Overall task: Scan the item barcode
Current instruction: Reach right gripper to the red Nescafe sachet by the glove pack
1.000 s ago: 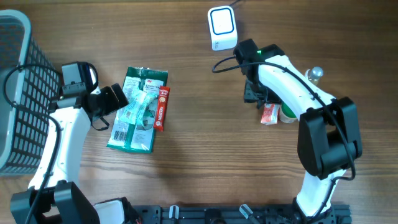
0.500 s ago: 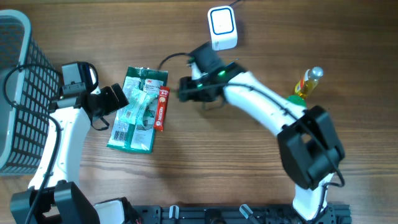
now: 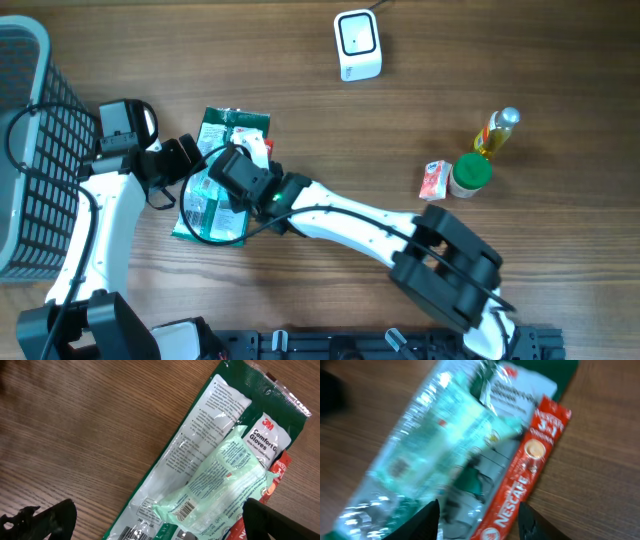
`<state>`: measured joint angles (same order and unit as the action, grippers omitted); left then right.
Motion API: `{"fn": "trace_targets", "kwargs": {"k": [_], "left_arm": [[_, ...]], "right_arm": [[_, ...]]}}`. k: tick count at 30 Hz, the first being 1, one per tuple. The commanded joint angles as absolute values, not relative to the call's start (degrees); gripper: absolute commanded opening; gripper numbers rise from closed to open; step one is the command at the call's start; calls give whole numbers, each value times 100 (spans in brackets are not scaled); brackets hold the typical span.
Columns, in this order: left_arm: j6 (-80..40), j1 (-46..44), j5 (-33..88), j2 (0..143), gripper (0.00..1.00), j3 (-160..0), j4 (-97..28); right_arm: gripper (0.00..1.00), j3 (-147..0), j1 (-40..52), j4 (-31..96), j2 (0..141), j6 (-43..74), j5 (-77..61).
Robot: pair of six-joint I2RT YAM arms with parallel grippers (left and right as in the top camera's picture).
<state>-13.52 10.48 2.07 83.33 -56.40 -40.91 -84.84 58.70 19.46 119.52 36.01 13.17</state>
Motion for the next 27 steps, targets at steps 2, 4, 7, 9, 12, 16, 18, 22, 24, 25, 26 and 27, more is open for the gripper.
{"fn": "trace_targets", "kwargs": {"k": [2,4,7,9,12,16,18,22,24,25,26,27], "left_arm": [[-1238,1028,252,8348,100,-5616,-4091],[-1238,1028,252,8348,100,-5616,-4091],[-1238,1028,252,8348,100,-5616,-4091],[-1238,1028,252,8348,100,-5616,-4091],[-1238,1028,252,8348,100,-5616,-4091],[-1238,1028,252,8348,100,-5616,-4091],[-1238,1028,252,8348,100,-5616,-4091],[-1238,1028,252,8348,100,-5616,-4091],[-1238,1028,252,8348,100,-5616,-4091],[-1238,1028,252,8348,100,-5616,-4091],[-1238,1028,252,8348,100,-5616,-4091],[-1238,1028,252,8348,100,-5616,-4091]], "right_arm": [[51,-8477,5850,1951,12335,3662,1518],[51,-8477,5850,1973,12376,3662,1496],[50,-8477,5843,2051,12376,3658,1498],[50,-8477,5843,2073,12376,3658,1496],[50,-8477,5843,2141,12376,3658,1498],[47,-8477,5843,2158,12462,3664,1498],[47,-8477,5843,2143,12571,3664,1498],[47,-8477,5793,2202,12678,3656,1496],[45,-8479,5721,2329,12669,3658,1433],[42,-8479,5627,2515,12626,3660,1363],[41,-8479,5546,2650,12575,3662,1319],[41,-8479,5448,2790,12519,3662,1240]]}}
